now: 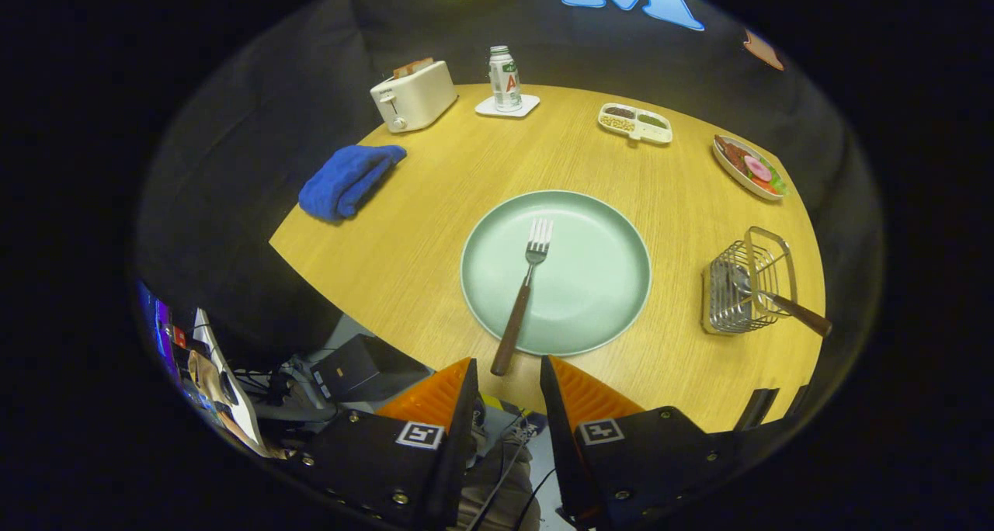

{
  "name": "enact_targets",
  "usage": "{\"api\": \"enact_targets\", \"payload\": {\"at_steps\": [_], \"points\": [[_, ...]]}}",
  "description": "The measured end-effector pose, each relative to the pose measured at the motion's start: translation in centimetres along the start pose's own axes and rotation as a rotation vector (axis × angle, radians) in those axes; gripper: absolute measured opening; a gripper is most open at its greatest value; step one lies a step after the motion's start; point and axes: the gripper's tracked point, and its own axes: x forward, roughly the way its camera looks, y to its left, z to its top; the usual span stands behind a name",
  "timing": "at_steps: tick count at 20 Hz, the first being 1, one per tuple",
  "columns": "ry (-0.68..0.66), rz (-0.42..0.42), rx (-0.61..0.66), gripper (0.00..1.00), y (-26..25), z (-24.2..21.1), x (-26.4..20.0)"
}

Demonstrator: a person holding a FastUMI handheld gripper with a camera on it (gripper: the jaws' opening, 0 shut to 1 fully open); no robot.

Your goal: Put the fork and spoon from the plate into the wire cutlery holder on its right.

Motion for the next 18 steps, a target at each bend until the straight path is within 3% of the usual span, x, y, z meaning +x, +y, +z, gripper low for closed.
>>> {"api": "enact_targets", "payload": {"at_steps": [11,18], "points": [[0.086,-0.097,-0.067,0.49,-0.4,-1.4,5.1],[0.097,-0.187,-0.183,0.48,-2.0,-1.8,6.2]]}}
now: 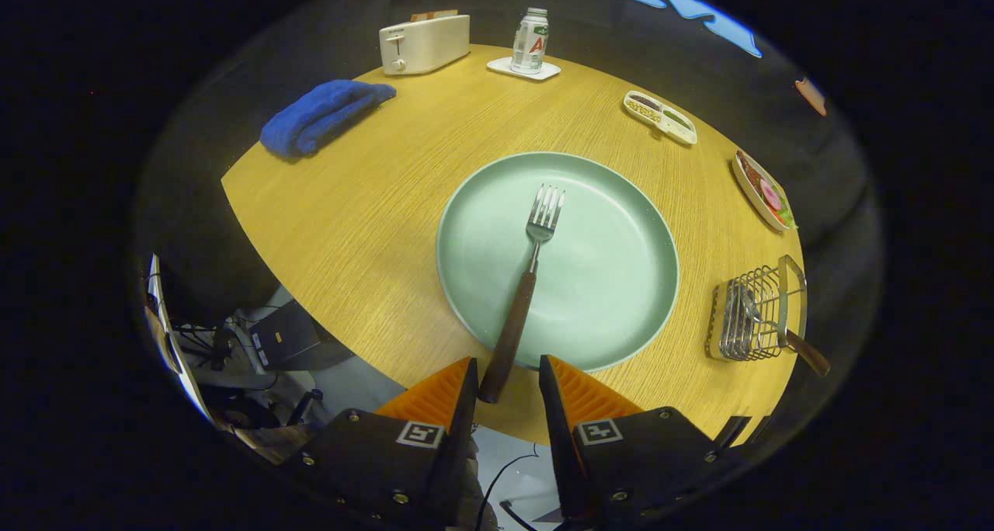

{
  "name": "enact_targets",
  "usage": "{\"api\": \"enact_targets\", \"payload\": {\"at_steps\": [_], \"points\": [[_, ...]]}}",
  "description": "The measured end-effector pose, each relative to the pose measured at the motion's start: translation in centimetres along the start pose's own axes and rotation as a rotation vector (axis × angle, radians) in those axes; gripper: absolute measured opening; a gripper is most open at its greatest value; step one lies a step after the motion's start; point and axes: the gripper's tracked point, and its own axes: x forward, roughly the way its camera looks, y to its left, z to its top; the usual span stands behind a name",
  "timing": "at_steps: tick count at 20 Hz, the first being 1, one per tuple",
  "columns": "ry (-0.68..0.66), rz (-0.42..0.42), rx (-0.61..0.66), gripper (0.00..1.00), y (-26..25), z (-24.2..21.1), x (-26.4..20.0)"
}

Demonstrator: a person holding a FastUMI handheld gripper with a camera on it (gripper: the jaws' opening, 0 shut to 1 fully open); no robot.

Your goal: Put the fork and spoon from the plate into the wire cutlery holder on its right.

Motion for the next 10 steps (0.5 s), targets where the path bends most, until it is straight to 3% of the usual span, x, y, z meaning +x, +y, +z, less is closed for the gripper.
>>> {"api": "enact_targets", "payload": {"at_steps": [3,4,5,6,10], "points": [[-0.013,0.002,-0.017,0.24,-0.3,0.6,0.0],[-0.030,-0.035,-0.006,0.24,-1.1,-0.2,1.0],[-0.027,-0.004,0.003,0.13,-1.1,1.0,-0.7],[-0.011,0.009,0.005,0.07,-1.2,0.5,-0.9],[-0.027,0.056,0.008,0.07,-1.9,0.2,-2.1]]}}
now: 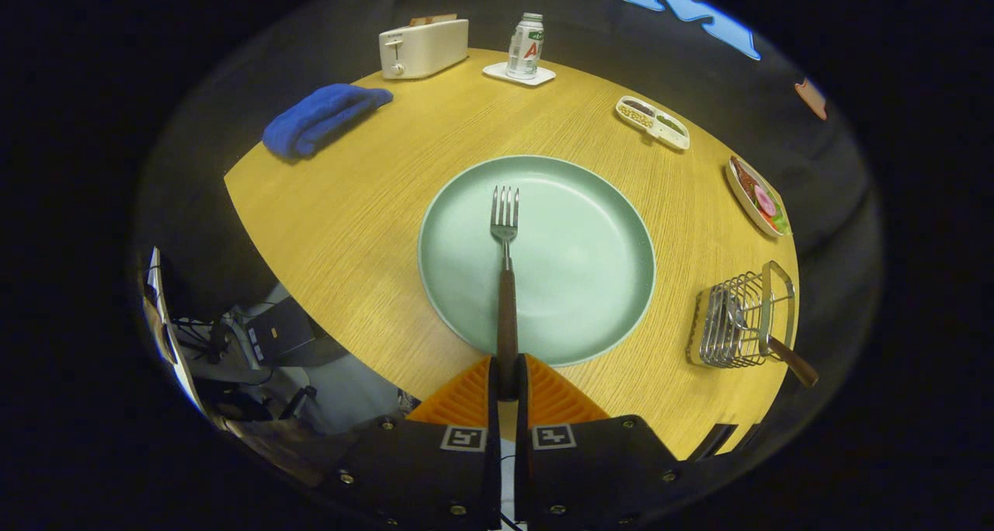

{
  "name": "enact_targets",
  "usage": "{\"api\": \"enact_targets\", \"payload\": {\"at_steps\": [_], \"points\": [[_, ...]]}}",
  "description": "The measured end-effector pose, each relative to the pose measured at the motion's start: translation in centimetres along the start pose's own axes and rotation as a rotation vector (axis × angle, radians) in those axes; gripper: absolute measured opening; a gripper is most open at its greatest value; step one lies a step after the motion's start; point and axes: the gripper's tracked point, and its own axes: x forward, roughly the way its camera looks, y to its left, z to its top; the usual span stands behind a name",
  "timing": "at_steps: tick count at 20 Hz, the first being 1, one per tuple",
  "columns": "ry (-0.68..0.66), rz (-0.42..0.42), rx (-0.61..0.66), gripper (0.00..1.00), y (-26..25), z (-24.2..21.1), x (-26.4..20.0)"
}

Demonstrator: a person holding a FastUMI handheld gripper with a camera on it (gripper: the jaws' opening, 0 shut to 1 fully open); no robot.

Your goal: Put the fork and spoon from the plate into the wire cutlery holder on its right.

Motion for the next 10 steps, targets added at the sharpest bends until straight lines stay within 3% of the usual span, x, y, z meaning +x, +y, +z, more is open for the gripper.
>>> {"api": "enact_targets", "payload": {"at_steps": [6,10], "points": [[-0.027,-0.007,0.031,0.01,-2.6,0.7,-2.3],[-0.001,0.040,0.044,0.01,-3.7,0.5,-4.8]]}}
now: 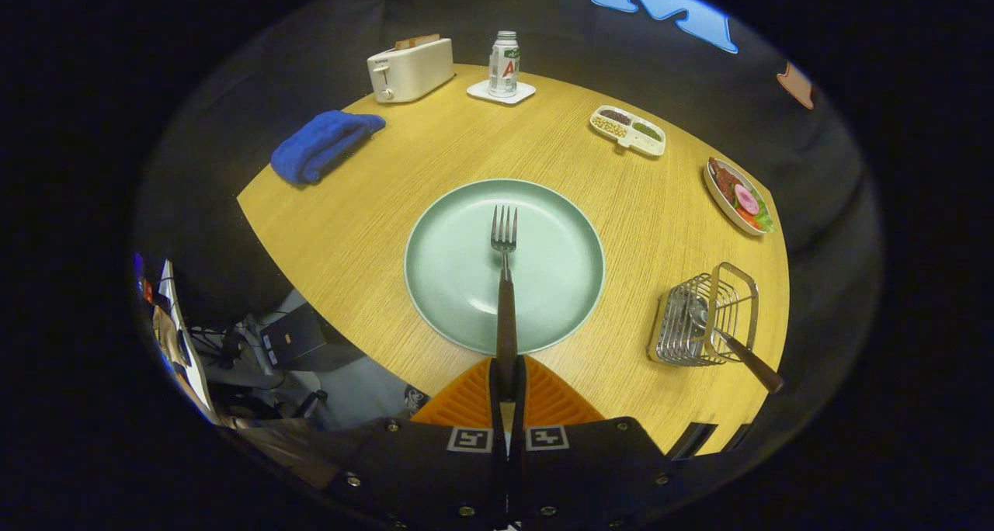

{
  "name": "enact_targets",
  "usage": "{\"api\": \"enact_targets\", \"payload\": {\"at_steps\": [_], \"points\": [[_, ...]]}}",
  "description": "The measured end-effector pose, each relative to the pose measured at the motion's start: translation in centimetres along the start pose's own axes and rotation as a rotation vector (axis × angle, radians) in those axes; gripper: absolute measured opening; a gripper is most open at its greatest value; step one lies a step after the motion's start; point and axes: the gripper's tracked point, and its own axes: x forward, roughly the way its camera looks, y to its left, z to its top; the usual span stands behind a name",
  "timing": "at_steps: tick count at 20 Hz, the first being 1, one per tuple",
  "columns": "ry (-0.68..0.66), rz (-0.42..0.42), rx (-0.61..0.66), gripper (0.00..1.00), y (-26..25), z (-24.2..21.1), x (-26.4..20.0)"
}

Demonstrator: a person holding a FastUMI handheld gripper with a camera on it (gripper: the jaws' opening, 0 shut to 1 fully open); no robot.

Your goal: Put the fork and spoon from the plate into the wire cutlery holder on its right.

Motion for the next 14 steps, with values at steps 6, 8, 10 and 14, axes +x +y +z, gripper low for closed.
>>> {"api": "enact_targets", "payload": {"at_steps": [6,8,10,14], "points": [[0.089,0.014,-0.007,0.01,-3.1,-1.7,-4.1],[0.115,0.008,-0.025,0.01,-4.1,-2.5,-5.4],[0.146,0.005,-0.032,0.01,-5.1,-3.3,-6.7],[0.174,-0.007,-0.013,0.01,-7.0,-4.0,-8.6]]}}
